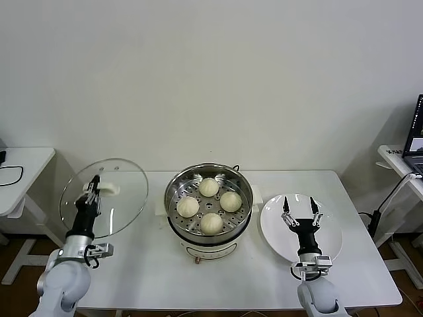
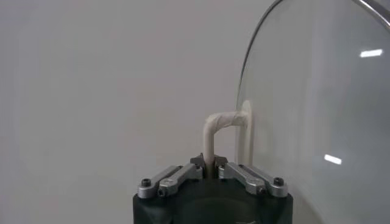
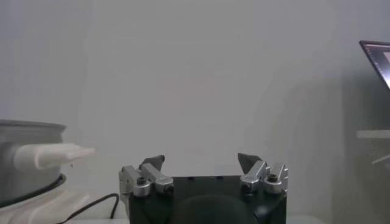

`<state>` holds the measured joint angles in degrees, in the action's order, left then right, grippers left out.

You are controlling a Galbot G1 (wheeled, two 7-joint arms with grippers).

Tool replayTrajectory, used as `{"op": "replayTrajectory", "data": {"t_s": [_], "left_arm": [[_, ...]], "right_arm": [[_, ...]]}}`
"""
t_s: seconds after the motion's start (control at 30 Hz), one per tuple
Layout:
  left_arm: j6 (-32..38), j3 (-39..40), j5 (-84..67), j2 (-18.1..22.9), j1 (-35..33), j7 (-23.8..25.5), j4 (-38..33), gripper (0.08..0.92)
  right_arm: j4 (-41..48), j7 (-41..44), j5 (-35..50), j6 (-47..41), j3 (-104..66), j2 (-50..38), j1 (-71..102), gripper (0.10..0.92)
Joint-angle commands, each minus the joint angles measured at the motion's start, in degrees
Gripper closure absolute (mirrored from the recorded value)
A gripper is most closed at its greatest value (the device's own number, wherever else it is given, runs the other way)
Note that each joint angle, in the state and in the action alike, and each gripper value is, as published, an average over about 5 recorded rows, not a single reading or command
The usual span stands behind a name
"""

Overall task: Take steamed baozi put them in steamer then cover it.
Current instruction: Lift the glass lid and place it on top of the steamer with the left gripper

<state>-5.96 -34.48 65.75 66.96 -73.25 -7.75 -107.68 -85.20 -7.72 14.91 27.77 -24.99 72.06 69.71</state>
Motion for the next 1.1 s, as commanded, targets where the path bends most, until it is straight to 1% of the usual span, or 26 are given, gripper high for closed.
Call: {"op": "replayTrajectory", "data": {"t_s": [0.03,0.13,0.27,0.47,0.57,0.73,1.1], "left_arm": [[-11.77,12.09,4.13,3.0,2.96,10.54,-20.14,0.81],[-14.13,18.31,5.89,5.21,4.52,12.79,-20.12,0.81],[-17.71,26.78,8.25,8.61,7.05,15.85,-17.58,0.81],[-22.47,33.69,11.4,12.15,10.42,20.42,-12.61,0.81],[-23.86,35.46,13.86,13.57,11.36,22.65,-10.76,0.81],[-24.68,36.42,18.56,15.84,12.36,24.79,-7.32,0.81],[-25.28,37.12,23.37,19.4,13.66,26.42,-2.05,0.81]], "right_arm": [[-0.03,-0.11,-0.27,-0.18,0.0,-0.09,-0.14,0.203],[0.14,-0.12,-0.46,-0.34,-0.05,0.11,-0.34,0.203],[1.0,-0.21,-1.1,-0.55,-0.15,0.77,-0.83,0.203],[1.74,-1.03,-2.67,-1.69,-0.42,1.74,-1.45,0.203],[2.07,-1.12,-3.0,-1.91,-0.53,1.84,-1.73,0.203],[2.7,-1.14,-3.14,-1.96,-0.79,2.02,-2.11,0.203],[3.54,-1.05,-3.58,-1.76,-1.56,2.7,-2.2,0.203]]}}
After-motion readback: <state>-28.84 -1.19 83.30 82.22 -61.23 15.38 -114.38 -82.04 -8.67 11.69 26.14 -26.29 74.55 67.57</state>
